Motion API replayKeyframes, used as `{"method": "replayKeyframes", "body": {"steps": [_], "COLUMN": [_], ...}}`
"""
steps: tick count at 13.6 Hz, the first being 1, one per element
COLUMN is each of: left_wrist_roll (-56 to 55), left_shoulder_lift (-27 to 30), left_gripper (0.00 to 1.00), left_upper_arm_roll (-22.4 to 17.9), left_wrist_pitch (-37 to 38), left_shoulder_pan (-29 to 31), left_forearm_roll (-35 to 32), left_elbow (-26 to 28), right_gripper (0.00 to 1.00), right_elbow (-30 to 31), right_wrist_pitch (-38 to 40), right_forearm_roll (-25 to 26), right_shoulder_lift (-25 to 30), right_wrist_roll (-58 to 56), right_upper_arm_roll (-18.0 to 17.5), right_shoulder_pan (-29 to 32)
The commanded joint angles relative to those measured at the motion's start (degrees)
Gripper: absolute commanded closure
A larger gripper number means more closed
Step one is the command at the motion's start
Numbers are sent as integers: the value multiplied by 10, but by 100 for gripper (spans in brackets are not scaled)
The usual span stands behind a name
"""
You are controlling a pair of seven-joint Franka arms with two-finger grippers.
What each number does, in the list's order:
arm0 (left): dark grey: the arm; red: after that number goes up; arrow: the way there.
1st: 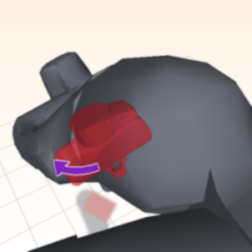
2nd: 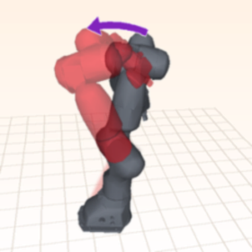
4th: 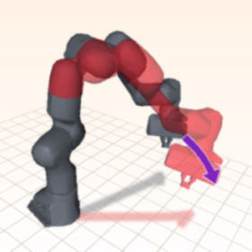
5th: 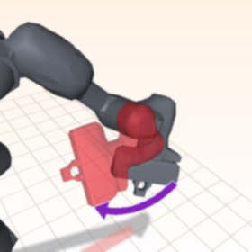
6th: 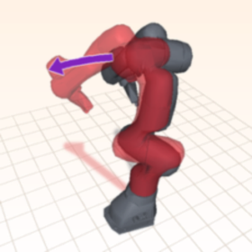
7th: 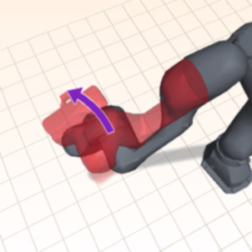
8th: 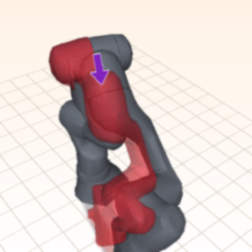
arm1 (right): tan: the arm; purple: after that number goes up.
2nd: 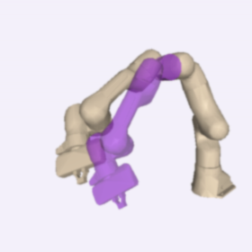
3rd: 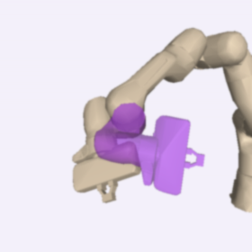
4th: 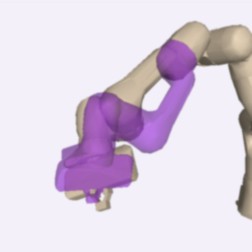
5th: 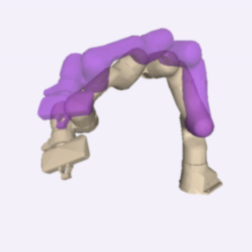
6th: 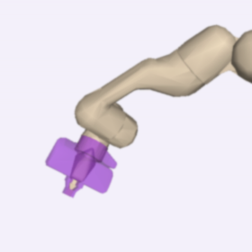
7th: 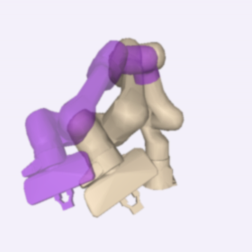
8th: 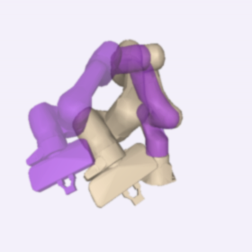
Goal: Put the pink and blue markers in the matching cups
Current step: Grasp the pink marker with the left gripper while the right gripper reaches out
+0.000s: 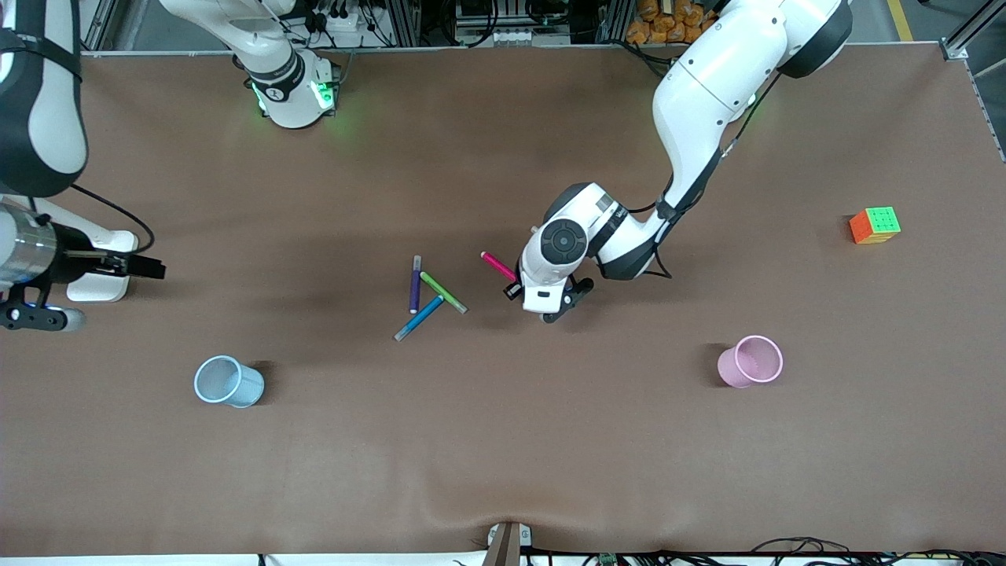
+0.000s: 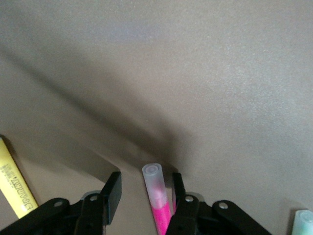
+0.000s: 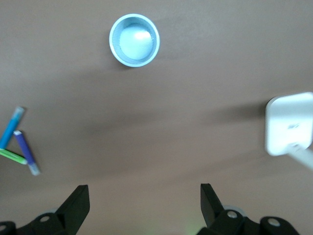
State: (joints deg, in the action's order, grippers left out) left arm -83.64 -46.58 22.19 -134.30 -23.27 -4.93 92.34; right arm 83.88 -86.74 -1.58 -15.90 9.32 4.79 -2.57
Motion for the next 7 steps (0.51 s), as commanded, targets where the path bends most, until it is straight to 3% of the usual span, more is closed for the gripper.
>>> {"method": "replayKeyframes", "body": {"steps": [1, 3, 7], "left_wrist_roll": [-15, -15, -15], "left_shoulder_lift": [-5, -4, 5], "left_gripper": [70, 96, 100], "left_upper_arm_roll": [1, 1, 1], "left_wrist_pitch": [-8, -8, -2], "left_shoulder_pan": [-1, -1, 5], "left_forearm_roll": [-8, -7, -7], "left_elbow": [-6, -6, -7], "right_gripper": [0, 0, 0], "right_elbow": [-6, -3, -5], "right_wrist_pitch": [-11, -35, -76], "right_forearm_roll": [-52, -77, -78], "right_shoulder_lift": [-19, -29, -60], "right_wrist_roll": [82, 100, 185], "right_upper_arm_roll": [1, 1, 1], "right_shoulder_pan": [-10, -14, -47]}}
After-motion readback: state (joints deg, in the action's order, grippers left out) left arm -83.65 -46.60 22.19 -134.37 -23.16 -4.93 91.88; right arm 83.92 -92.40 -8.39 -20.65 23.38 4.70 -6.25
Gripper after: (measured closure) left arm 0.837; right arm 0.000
